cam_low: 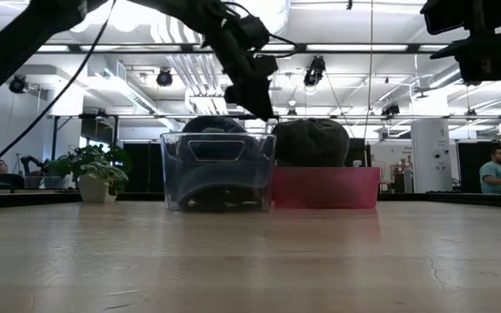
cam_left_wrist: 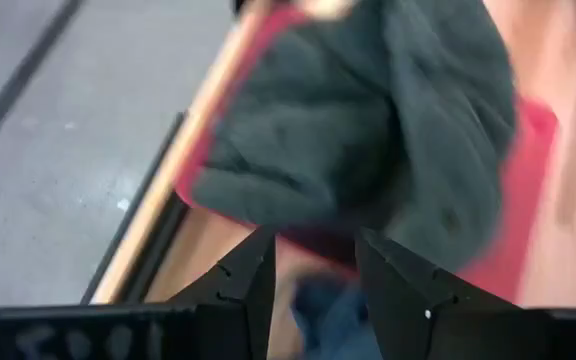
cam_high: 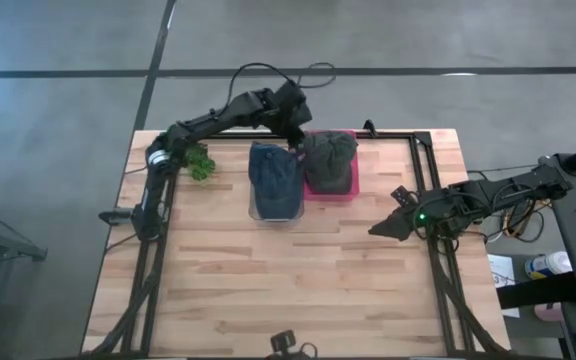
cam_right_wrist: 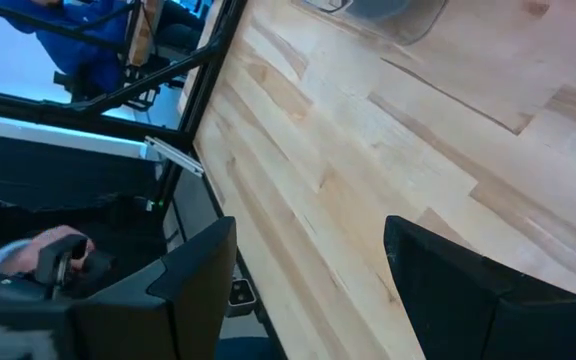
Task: Pick & Place hat
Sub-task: Put the green cap into the red bin
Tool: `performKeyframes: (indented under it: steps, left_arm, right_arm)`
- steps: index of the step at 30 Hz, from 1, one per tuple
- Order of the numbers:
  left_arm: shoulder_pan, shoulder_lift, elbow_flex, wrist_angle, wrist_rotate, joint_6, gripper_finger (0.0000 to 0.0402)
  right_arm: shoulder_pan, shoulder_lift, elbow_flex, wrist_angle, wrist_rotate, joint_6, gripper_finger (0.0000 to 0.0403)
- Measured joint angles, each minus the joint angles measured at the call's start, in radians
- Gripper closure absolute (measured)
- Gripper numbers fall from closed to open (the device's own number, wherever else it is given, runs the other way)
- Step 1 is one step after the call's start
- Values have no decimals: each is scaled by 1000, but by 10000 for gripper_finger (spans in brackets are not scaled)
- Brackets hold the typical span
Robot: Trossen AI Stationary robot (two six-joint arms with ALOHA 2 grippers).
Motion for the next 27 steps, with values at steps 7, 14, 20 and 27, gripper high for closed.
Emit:
performKeyframes:
  steps: [7,14,20,27]
  left_arm:
    - [-31,39,-60,-33,10,240,268]
    - [-35,107,-85,165,-55,352,268]
    - [-35,129,-93,400,-54,358,268]
    - [-28,182,-97,453,-241,432,268]
  right_arm:
    - [-11,2,0,-5,20,-55,154]
    - [-17,-13,0,-4,53,-59,154]
    - [-17,-11,0,-5,53,-42,154]
    - [-17,-10,0,-22,69,-46,154]
